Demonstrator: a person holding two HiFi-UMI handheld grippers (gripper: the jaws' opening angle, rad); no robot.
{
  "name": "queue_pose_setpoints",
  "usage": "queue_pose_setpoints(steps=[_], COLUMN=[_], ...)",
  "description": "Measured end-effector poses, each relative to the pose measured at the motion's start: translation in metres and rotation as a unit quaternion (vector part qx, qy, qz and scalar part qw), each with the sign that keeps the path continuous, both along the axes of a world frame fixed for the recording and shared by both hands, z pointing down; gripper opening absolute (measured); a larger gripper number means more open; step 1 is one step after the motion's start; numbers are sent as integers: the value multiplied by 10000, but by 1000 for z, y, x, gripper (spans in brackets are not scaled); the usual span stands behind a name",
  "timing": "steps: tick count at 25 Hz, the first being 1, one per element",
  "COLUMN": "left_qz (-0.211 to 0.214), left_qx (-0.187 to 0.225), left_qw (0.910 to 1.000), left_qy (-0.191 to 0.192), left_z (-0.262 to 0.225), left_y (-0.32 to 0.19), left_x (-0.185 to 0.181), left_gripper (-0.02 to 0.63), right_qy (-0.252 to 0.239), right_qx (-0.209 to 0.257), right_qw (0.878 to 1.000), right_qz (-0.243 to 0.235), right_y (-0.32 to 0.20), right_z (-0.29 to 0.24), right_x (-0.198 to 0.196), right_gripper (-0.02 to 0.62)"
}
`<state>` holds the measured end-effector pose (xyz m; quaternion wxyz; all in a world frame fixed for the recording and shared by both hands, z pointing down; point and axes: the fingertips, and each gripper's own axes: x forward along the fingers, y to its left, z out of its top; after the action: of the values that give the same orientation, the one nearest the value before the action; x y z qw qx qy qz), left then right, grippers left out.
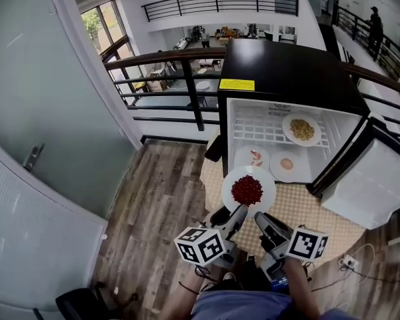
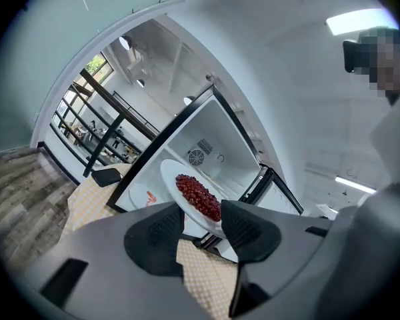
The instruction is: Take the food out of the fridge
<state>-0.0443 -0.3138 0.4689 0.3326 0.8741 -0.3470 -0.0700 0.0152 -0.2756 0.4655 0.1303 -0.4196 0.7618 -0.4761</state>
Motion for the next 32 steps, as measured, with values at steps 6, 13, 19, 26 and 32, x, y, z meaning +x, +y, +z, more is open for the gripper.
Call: queue_pose_setpoints(steps=[6, 13, 19, 26, 32], left_qz=[55, 130, 185, 185, 249], left_qx=[17, -65, -25, 43, 94], left_qw=[9999, 9999, 9998, 9998, 9996], left_qy=[-93, -60, -38, -6, -125], left_z=[6, 16, 17, 16, 17], left_y=[31, 56, 64, 69, 84], left_x=[-15, -24, -27, -30, -19], left_gripper=[181, 181, 181, 181, 181], right_qy=[-18, 35, 138, 122, 64], right_qx=[-55, -156, -231, -204, -237], right_qw=[10000, 9999, 9996, 9997, 9997], right_qz=[13, 49, 67, 23, 7], right_y=[31, 56, 66, 70, 86], right_z=[8, 16, 20, 19, 22], right_x=[-16, -26, -29, -32, -22], right_gripper=[64, 64, 66, 66, 66])
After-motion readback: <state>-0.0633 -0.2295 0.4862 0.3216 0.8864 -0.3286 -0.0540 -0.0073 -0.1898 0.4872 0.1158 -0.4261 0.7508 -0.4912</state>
